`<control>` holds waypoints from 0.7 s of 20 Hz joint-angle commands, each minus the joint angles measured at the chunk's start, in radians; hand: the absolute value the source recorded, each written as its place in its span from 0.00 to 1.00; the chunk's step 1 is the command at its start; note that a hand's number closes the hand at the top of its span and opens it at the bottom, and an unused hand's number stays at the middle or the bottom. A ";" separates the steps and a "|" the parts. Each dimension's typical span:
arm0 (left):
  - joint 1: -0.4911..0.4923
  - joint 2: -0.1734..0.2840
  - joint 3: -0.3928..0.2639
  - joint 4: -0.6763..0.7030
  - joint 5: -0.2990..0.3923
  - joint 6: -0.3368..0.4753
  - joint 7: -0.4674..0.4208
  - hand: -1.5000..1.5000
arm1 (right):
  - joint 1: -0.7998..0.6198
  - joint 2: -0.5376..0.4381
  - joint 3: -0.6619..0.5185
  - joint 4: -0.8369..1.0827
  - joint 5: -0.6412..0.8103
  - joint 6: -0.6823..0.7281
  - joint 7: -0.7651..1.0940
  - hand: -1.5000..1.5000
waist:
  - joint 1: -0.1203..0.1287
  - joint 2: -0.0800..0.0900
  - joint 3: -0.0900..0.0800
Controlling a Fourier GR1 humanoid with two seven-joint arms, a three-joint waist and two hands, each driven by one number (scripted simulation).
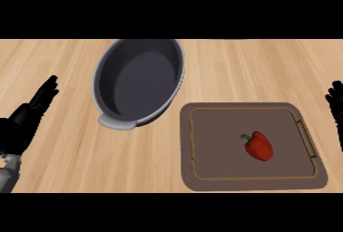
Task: Pick the bell pepper from the tray and place it in the pot
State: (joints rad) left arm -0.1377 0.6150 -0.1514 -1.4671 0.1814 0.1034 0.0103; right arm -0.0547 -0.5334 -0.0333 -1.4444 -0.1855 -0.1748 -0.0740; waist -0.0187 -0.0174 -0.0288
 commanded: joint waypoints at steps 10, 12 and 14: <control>0.064 -0.053 0.043 0.123 -0.025 0.160 0.235 0.50 | -0.036 0.093 0.168 -0.225 0.366 -0.259 -0.110 0.00 | 0.006 0.011 0.030; 0.004 -0.065 0.048 0.152 -0.044 0.184 0.283 0.50 | 0.083 0.111 0.254 -0.327 0.425 -0.260 -0.177 0.00 | -0.011 0.013 0.029; 0.092 -0.066 0.044 0.071 -0.044 0.188 0.286 0.50 | 0.165 0.139 0.321 -0.371 0.490 -0.288 -0.213 0.00 | 0.011 0.011 0.029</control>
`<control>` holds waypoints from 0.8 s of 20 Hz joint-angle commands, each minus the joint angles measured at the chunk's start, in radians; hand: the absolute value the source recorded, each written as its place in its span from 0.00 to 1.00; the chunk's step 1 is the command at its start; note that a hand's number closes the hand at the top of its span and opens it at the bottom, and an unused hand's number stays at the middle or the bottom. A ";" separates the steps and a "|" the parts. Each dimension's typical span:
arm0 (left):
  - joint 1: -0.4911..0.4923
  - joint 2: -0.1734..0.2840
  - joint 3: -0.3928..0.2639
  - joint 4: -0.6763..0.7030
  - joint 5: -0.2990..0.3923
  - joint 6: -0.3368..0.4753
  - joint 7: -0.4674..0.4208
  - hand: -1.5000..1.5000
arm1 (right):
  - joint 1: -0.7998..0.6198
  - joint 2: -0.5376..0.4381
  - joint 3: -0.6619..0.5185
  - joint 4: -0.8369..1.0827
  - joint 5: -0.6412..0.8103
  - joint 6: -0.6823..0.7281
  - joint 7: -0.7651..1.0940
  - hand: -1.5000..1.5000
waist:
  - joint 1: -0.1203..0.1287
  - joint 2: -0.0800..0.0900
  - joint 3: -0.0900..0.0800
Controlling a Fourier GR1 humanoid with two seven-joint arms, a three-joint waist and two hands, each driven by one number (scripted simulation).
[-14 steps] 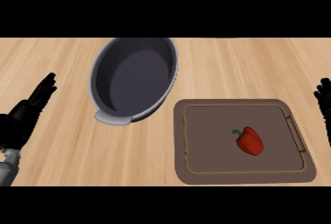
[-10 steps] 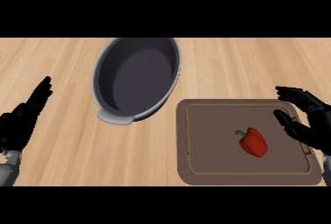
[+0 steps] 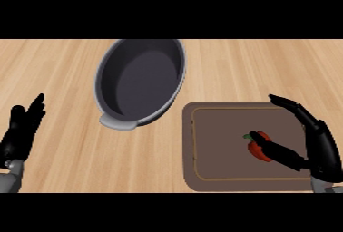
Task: Pick the bell pepper from the tray and place it in the pot
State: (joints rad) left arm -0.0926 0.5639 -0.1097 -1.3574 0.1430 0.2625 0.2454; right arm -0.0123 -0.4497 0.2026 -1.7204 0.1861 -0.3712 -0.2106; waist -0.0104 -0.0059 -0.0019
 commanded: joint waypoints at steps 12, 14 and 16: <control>0.021 -0.024 -0.007 -0.062 -0.070 0.044 0.110 0.50 | 0.199 -0.297 0.046 -0.492 0.401 0.259 0.581 0.00 | -0.002 0.001 -0.002; -0.019 -0.030 0.002 -0.040 -0.062 0.042 0.124 0.50 | 0.175 -0.357 0.066 -0.552 0.384 0.389 0.687 0.00 | -0.003 0.004 -0.004; -0.001 -0.034 0.009 -0.025 -0.055 0.026 0.087 0.50 | 0.182 -0.378 0.095 -0.588 0.389 0.468 0.772 0.00 | 0.003 0.005 -0.003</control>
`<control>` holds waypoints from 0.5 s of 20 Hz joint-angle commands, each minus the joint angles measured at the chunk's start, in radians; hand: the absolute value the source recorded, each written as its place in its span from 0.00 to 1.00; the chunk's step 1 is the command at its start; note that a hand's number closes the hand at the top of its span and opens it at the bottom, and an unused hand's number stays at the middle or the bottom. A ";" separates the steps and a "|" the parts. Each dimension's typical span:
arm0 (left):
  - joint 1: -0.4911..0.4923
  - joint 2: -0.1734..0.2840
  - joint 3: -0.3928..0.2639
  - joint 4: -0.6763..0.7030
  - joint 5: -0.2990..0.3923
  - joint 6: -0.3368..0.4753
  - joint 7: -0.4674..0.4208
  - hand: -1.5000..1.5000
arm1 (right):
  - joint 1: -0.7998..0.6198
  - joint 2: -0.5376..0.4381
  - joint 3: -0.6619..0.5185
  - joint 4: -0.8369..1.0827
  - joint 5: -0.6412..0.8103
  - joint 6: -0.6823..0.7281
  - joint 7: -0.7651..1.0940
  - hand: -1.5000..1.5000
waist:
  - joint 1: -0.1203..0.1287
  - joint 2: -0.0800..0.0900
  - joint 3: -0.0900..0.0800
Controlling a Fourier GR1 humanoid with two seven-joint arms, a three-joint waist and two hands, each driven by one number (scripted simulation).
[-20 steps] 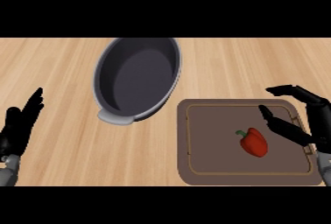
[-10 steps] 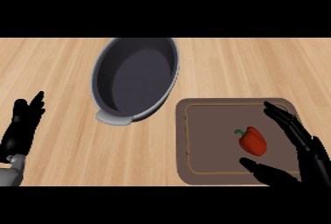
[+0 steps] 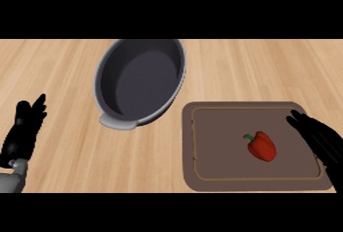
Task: Pick the bell pepper from the tray and place it in the pot
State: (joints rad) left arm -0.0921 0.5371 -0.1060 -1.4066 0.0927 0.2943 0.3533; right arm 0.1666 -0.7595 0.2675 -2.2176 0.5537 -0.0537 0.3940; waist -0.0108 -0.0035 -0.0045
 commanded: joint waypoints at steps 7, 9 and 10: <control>-0.023 -0.009 0.013 0.015 -0.007 -0.037 -0.011 0.50 | -0.169 -0.029 0.145 -0.126 -0.128 0.439 0.496 0.00 | 0.029 0.007 0.001; -0.029 -0.010 0.033 0.034 -0.017 -0.050 -0.010 0.50 | -0.269 0.007 0.086 -0.085 -0.199 0.503 0.530 0.00 | 0.023 0.006 0.003; -0.017 -0.053 -0.008 0.013 -0.053 -0.017 -0.007 0.50 | -0.265 0.058 0.180 -0.095 -0.127 0.494 0.602 0.00 | 0.022 0.005 0.003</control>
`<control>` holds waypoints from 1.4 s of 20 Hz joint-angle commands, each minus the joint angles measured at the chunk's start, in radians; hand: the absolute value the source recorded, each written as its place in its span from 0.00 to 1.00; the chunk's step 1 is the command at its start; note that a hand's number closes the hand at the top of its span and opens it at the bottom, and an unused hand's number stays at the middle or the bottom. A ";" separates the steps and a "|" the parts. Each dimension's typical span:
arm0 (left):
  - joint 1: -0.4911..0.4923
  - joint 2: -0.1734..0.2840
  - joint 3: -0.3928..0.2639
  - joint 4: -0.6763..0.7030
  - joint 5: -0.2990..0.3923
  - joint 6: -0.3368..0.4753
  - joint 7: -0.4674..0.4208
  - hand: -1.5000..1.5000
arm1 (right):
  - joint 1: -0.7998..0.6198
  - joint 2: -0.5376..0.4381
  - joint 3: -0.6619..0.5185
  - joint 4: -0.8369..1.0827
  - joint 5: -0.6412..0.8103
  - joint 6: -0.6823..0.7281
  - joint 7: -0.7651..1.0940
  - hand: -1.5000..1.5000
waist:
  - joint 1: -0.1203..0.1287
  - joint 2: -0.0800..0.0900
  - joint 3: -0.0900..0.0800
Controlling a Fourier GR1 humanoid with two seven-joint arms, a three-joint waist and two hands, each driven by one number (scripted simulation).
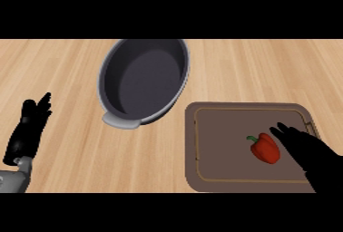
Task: Pick the bell pepper from the tray and place it in the pot
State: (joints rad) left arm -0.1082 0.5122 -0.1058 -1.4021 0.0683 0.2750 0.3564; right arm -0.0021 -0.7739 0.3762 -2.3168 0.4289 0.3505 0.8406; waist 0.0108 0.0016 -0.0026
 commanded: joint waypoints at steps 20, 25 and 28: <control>0.039 -0.100 0.106 -0.081 -0.116 -0.087 0.058 0.50 | -0.037 0.315 0.034 0.285 0.285 0.104 -0.068 0.00 | -0.009 -0.002 0.003; 0.062 -0.093 0.139 -0.100 -0.111 -0.132 0.052 0.50 | -0.112 0.339 -0.015 0.450 0.336 0.092 -0.165 0.00 | -0.005 -0.002 0.003; 0.012 -0.106 0.167 -0.023 -0.138 -0.148 0.020 0.50 | -0.059 0.360 -0.023 0.409 0.366 0.123 -0.152 0.00 | -0.010 -0.002 0.003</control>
State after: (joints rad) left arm -0.1098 0.3980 0.0282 -1.4078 -0.0643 0.1687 0.3750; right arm -0.0707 -0.4480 0.3677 -1.9196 0.7590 0.4437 0.6909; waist 0.0004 0.0001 0.0000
